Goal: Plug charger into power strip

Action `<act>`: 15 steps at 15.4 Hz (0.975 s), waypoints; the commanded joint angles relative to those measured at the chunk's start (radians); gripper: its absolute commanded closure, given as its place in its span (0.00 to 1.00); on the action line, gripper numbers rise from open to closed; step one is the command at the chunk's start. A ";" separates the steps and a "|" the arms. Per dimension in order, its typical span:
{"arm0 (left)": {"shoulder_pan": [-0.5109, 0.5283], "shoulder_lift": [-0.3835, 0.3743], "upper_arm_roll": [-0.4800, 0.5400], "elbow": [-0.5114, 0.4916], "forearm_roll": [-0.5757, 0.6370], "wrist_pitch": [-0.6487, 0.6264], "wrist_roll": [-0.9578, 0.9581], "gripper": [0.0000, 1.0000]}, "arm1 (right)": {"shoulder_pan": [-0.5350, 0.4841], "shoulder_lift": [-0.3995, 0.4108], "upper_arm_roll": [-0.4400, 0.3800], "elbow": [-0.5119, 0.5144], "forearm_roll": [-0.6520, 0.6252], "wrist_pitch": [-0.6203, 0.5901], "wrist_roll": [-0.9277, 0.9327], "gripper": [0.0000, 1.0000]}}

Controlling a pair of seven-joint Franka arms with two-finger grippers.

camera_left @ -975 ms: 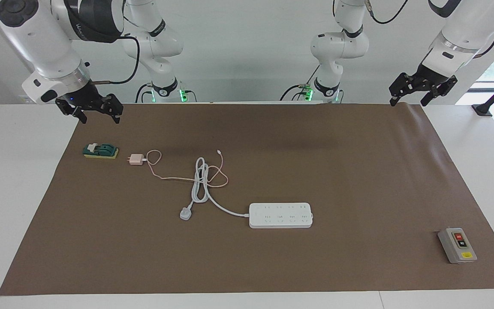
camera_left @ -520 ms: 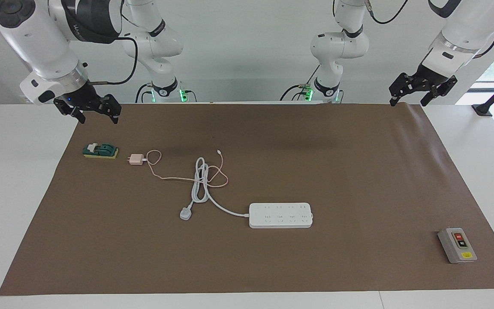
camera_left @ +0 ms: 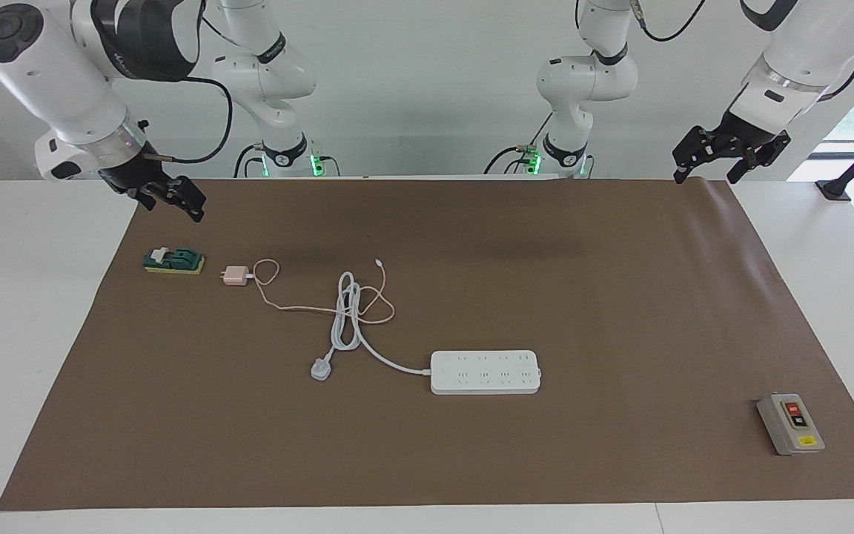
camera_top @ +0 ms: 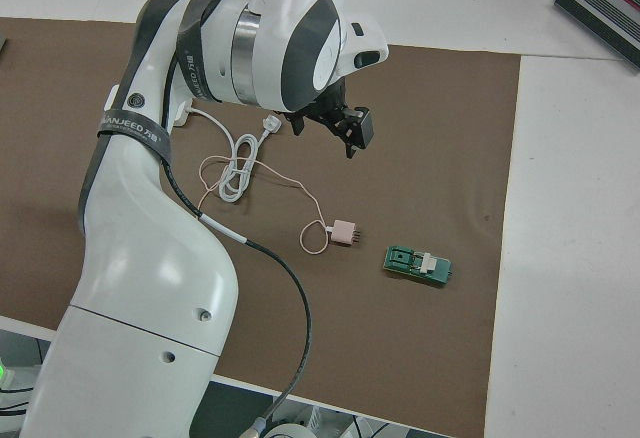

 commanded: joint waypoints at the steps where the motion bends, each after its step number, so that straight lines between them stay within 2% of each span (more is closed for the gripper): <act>1: 0.003 -0.006 0.001 -0.020 -0.003 0.025 0.002 0.00 | -0.004 -0.050 0.006 -0.120 0.076 0.023 0.300 0.00; 4: 0.003 0.000 0.001 -0.020 -0.002 0.036 0.002 0.00 | -0.024 -0.050 0.003 -0.162 0.144 0.057 0.499 0.00; 6: -0.002 0.011 0.001 -0.021 -0.003 0.047 0.000 0.00 | -0.075 -0.041 0.003 -0.200 0.222 0.091 0.570 0.00; 8: -0.008 0.023 0.001 -0.021 -0.002 0.061 0.000 0.00 | -0.129 -0.041 0.002 -0.260 0.299 0.120 0.575 0.00; 11: -0.008 0.037 0.001 -0.020 -0.003 0.070 -0.001 0.00 | -0.142 -0.027 0.002 -0.332 0.324 0.193 0.604 0.00; 15: -0.008 0.042 0.001 -0.023 -0.003 0.078 -0.001 0.00 | -0.183 0.042 0.000 -0.352 0.423 0.238 0.607 0.00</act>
